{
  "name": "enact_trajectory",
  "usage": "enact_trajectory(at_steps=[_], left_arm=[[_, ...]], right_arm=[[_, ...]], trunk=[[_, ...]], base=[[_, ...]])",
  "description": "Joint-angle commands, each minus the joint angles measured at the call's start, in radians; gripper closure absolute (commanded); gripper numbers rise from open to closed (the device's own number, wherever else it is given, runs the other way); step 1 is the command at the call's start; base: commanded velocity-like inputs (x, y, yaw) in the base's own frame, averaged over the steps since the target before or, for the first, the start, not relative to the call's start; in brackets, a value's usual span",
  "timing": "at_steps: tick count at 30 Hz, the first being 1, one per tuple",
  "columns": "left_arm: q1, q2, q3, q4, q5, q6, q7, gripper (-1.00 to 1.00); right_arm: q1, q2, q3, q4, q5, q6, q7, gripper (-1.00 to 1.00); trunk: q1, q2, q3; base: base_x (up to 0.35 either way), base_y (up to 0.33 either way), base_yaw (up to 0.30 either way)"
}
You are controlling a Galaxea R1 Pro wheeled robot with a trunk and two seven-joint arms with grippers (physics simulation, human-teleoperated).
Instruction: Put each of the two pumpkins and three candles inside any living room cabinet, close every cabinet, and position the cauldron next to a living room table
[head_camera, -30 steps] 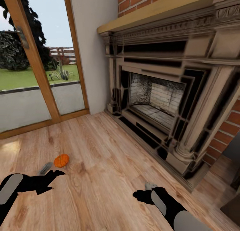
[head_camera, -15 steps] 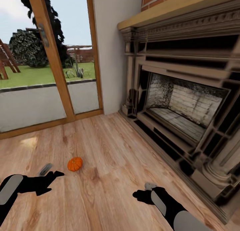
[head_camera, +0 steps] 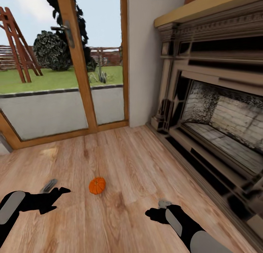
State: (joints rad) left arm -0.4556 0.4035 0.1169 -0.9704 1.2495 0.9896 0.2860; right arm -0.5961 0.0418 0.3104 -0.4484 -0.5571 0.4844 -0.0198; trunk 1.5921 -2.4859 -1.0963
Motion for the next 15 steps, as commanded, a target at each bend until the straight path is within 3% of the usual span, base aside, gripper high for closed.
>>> enact_trajectory(at_steps=[1, 6, 11, 13, 15], left_arm=[[0.0, 0.0, 0.001, -0.001, 0.011, 0.003, 0.009, -1.0], [0.0, 0.001, 0.001, -0.001, 0.01, 0.003, 0.01, -1.0], [0.0, 0.004, 0.001, -0.001, 0.011, 0.003, 0.01, -1.0], [0.0, 0.004, 0.001, -0.001, 0.011, 0.003, 0.008, -1.0], [0.0, 0.005, 0.001, -0.001, 0.01, 0.003, 0.009, -1.0]], right_arm=[[-0.001, -0.001, 0.004, -0.001, -0.003, 0.003, -0.001, -1.0], [-0.001, -0.001, 0.004, -0.001, -0.003, 0.003, 0.0, -1.0], [-0.001, -0.002, 0.004, -0.002, -0.003, 0.003, 0.011, -1.0], [-0.001, -0.002, 0.011, -0.003, -0.003, 0.003, 0.012, -1.0], [-0.001, -0.002, 0.043, -0.012, -0.004, 0.003, 0.012, -1.0]], trunk=[[0.0, 0.0, -0.002], [0.0, 0.0, -0.008], [0.0, 0.0, -0.01], [0.0, 0.0, -0.01], [0.0, 0.0, -0.01]], base=[[0.307, 0.191, 0.199], [0.307, 0.191, 0.172], [0.307, 0.191, 0.036], [0.307, 0.191, 0.005], [0.307, 0.191, 0.002]])
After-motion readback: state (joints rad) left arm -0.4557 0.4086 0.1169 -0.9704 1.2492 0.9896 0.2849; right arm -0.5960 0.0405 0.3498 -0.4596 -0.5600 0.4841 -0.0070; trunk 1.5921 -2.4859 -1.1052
